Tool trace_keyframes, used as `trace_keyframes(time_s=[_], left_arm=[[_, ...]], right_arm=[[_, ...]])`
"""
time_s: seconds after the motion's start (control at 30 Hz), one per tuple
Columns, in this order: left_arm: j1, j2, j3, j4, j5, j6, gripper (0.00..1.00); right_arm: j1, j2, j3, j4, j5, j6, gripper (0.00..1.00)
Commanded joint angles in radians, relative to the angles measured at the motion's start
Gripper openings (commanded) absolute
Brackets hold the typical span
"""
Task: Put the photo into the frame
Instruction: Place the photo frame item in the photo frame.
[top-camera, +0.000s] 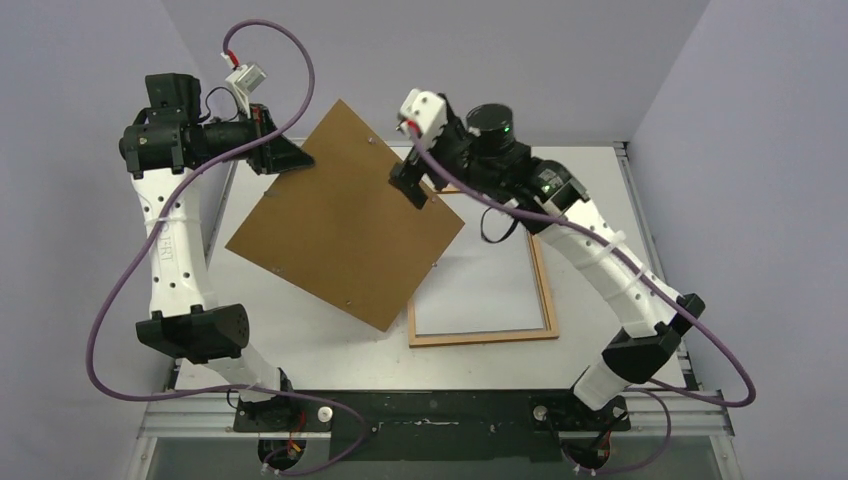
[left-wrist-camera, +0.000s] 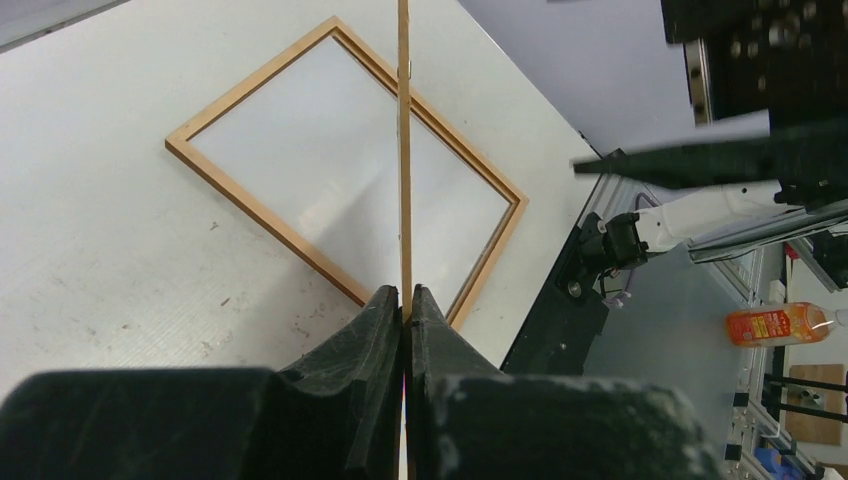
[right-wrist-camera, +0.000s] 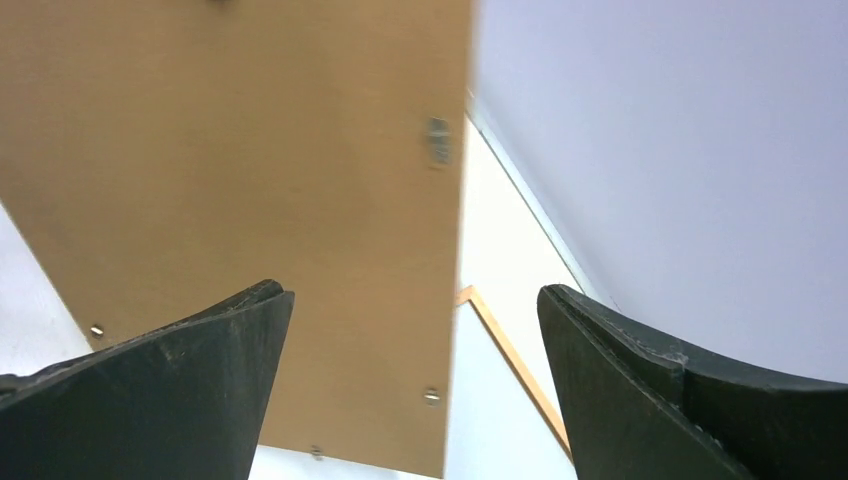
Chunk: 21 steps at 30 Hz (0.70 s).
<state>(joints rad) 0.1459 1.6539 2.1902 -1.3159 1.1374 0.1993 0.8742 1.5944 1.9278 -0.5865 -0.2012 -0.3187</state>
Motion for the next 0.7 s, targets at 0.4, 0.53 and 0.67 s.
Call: trace_keyframes(time_s=[0.4, 0.53, 0.67], left_arm=[[-0.033, -0.089, -0.040, -0.065, 0.148, 0.104, 0.00], [-0.034, -0.091, -0.036, -0.064, 0.154, 0.102, 0.00], [-0.034, -0.094, -0.058, -0.055, 0.152, 0.104, 0.00]], right_arm=[[-0.379, 0.255, 0.178, -0.177, -0.813, 0.057, 0.96], [-0.381, 0.249, 0.117, -0.080, -0.930, 0.124, 0.93], [-0.373, 0.212, -0.005, 0.096, -1.018, 0.254, 0.84]])
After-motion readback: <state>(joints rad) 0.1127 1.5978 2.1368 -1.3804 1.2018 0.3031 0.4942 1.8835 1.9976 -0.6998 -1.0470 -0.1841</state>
